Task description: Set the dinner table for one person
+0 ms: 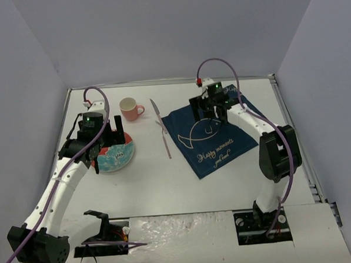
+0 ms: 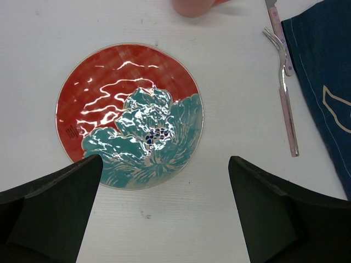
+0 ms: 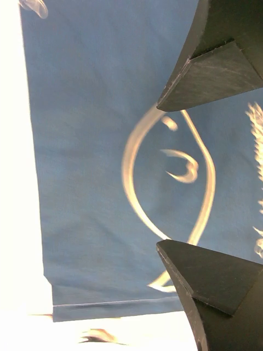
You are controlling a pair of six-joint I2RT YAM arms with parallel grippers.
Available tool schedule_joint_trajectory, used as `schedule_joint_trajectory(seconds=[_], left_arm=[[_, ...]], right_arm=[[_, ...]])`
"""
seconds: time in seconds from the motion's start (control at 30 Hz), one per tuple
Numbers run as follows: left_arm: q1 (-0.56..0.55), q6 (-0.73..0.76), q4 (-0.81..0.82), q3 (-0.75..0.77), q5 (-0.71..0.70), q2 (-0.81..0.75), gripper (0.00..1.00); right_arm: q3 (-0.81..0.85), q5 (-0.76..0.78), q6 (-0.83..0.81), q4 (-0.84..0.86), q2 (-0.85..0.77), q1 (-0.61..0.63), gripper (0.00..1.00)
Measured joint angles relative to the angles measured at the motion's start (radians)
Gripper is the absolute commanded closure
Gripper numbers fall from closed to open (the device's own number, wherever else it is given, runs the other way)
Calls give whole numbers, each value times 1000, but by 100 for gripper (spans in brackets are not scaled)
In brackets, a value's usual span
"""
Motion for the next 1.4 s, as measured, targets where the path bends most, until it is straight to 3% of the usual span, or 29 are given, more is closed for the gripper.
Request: schedule_joint_trajectory(seconds=[0.3,0.6,0.83,1.13,1.4], left_arm=[[1,-5,0,-9,12,-2,3],[8,-10,1,-9,15,-2,3],[8,-13,6,-9,17,-2,3],[8,-15,7,-10,23,-2,3],[8,-15,8,-11,24,-2,3]], right_arm=[[-348,-16,185,52,-24,9,1],[-475,-30,270,175,-103,7,0],[-538,3,277,149,-164,-21,0],[-512,25,274,38,-192,-90,0],[-209,39,240,25,-131,-161,0]])
